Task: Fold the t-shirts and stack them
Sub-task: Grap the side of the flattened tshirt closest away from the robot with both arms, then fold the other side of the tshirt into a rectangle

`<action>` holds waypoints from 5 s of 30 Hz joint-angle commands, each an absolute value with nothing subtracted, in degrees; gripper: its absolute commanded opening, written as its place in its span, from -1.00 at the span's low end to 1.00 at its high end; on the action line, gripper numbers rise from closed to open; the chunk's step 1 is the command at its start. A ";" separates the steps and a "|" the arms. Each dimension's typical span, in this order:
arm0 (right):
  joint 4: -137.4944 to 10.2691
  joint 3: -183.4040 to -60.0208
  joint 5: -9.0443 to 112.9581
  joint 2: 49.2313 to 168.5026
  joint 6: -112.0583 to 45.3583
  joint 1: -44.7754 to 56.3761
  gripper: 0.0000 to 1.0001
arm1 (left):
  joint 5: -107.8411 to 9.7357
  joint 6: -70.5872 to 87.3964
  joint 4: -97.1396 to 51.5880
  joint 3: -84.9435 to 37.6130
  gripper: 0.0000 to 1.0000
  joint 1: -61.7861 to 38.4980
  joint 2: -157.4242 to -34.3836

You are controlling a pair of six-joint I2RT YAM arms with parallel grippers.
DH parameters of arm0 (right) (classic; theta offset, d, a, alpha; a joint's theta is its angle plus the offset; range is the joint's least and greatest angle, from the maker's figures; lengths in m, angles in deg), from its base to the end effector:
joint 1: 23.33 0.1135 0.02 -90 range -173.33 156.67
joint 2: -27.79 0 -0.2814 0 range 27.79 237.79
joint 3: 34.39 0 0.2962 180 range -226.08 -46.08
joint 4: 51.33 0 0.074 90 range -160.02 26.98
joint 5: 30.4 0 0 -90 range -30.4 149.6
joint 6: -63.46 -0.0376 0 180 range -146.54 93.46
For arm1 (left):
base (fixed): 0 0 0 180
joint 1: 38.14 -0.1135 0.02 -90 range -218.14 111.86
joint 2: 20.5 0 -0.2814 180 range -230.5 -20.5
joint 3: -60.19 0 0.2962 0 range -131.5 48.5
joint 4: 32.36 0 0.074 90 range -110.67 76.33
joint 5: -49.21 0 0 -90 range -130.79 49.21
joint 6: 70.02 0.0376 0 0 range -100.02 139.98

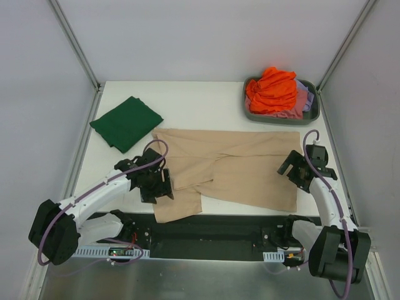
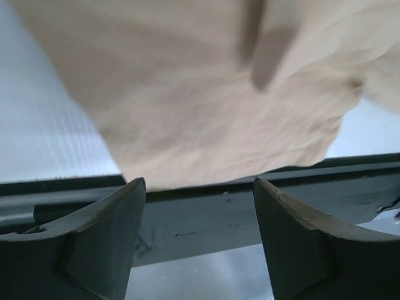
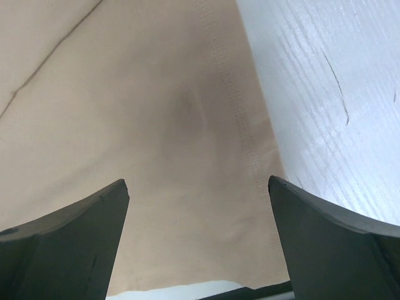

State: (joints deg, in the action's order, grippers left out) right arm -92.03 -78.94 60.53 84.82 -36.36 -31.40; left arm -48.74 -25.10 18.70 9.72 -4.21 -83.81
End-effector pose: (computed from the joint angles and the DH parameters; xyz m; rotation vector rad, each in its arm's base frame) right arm 0.2206 -0.0319 0.1962 0.3952 2.4674 -0.0076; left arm 0.1890 -0.1334 0.1992 -0.2289 2.8134 -0.5675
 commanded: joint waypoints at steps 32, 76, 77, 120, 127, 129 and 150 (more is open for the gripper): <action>-87.01 -87.74 63.03 106.99 -41.48 -31.68 0.92 | -51.43 -17.55 15.54 -7.76 0.36 -11.07 -114.12; -104.75 -79.65 69.00 74.03 -44.20 -32.20 0.93 | -49.84 -26.60 10.53 15.72 -1.00 -10.55 -89.59; -106.07 -79.57 69.44 73.15 -45.16 -32.20 0.95 | -50.19 -26.08 10.27 16.07 -1.00 -10.55 -88.36; -90.18 -68.84 69.00 75.42 -53.96 -32.29 -0.30 | -63.73 -24.22 -6.08 16.07 -1.00 -13.89 -76.84; -89.74 -71.04 67.77 75.95 -51.24 -32.29 -0.85 | -63.38 -25.19 -6.61 13.53 -1.00 -15.11 -77.62; -89.56 -71.91 67.42 76.13 -49.83 -32.20 -0.98 | -62.85 -25.71 -6.61 12.47 -1.00 -15.55 -77.89; -85.17 -89.40 62.15 93.60 -45.26 -32.20 -0.99 | -52.05 -25.11 -6.96 2.98 -1.00 -21.53 -85.09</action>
State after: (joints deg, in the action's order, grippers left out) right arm -88.97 -84.36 63.59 90.29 -45.76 -31.88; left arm -57.22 -25.69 -5.41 7.23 -20.97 -83.87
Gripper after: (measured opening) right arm 0.022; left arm 0.014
